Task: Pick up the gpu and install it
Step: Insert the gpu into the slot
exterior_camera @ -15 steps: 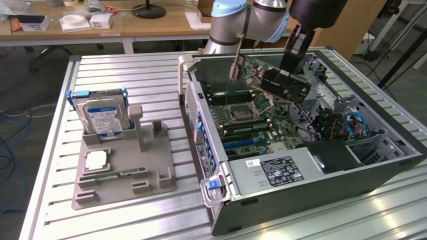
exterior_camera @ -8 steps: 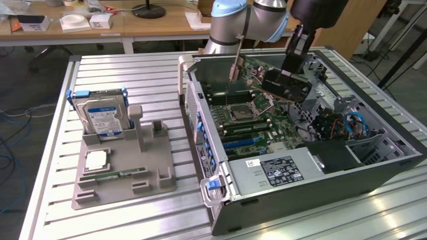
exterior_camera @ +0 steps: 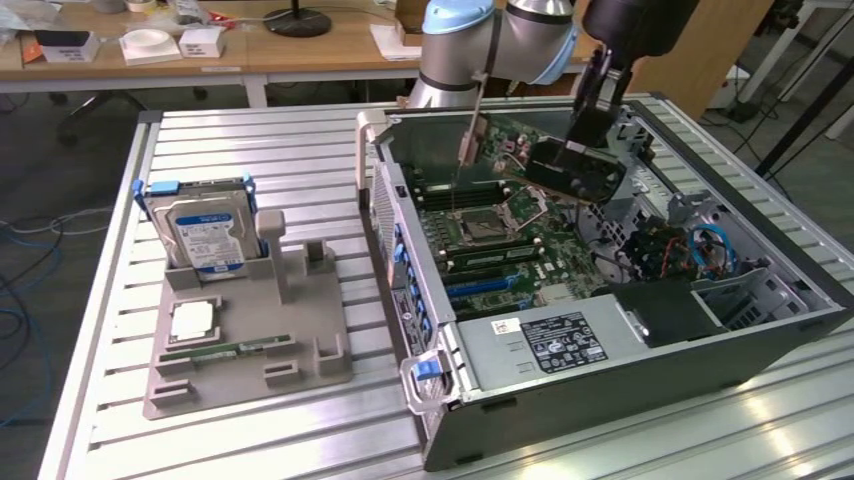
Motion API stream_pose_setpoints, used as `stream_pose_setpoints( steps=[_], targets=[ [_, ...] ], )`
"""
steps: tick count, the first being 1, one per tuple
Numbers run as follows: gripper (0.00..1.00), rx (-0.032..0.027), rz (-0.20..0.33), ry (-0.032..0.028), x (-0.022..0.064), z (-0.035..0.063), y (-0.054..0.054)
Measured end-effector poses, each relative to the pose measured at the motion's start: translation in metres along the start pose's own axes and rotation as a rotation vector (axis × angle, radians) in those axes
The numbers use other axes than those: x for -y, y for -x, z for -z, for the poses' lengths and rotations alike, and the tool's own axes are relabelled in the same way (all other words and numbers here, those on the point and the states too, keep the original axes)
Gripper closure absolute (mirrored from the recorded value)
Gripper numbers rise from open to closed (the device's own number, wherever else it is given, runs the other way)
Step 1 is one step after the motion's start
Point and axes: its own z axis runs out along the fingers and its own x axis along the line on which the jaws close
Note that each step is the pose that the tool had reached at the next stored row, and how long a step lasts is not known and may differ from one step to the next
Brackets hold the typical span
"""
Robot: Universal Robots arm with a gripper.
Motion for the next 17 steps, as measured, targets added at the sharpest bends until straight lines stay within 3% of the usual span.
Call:
stream_pose_setpoints(
  steps=[17],
  targets=[
    [0.74, -0.0064, 0.15, -0.0011, 0.0023, 0.0001, 0.0016]
  ],
)
